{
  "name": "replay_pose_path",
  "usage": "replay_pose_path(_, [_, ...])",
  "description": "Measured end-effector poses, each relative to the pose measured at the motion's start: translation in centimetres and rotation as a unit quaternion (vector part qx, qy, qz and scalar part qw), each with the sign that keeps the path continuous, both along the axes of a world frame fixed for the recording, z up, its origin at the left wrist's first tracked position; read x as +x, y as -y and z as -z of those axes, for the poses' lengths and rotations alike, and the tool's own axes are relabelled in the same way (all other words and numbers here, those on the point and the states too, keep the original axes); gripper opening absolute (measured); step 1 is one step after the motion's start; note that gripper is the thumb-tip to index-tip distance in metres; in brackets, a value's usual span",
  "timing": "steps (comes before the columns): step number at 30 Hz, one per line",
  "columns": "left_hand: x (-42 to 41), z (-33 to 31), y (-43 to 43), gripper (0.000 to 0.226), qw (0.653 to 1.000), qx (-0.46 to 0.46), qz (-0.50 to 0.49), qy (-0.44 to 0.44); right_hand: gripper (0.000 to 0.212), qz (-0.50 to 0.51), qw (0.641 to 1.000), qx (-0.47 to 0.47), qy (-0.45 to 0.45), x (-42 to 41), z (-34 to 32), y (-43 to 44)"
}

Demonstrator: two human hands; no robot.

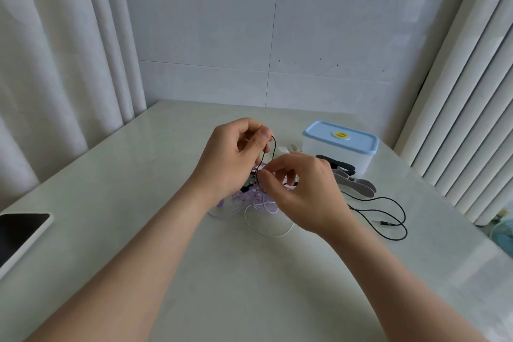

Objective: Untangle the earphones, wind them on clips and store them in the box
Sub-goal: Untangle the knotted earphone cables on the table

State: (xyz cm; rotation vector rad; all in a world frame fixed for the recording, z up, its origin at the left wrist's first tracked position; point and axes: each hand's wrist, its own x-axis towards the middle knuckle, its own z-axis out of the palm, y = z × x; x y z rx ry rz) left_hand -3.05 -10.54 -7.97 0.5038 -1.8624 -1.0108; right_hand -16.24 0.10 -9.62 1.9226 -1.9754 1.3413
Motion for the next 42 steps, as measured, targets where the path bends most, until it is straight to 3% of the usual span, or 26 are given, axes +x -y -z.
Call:
replay_pose_path(12, [0.1,0.1,0.3,0.020,0.991,0.112,-0.062,-0.040,0.016,-0.014,0.999,0.023,0.028,-0.5,0.1,-0.1])
replay_pose_path(19, [0.5,0.0,0.4,0.009,0.996,0.056,-0.022,0.060,0.021,0.002,0.997,0.058,0.060,-1.3,0.4,0.6])
replay_pose_path(22, [1.0,-0.3,0.1,0.015,0.994,0.018,0.016,0.109,0.021,0.012,0.994,0.065,0.088,-1.5,0.4,0.7])
replay_pose_path(26, [1.4,-0.1,0.2,0.018,0.986,-0.012,-0.011,0.167,0.023,0.014,0.985,0.080,0.154,-1.7,0.0,0.5])
replay_pose_path(34, [1.7,0.2,0.6,0.039,0.980,-0.047,-0.049,0.186,0.028,0.006,0.958,0.103,0.266,-1.8,-0.1,0.5])
replay_pose_path(42, [1.3,0.3,0.6,0.016,0.973,-0.074,-0.078,0.205,0.033,-0.020,0.919,0.082,0.386,-1.2,-0.5,0.5])
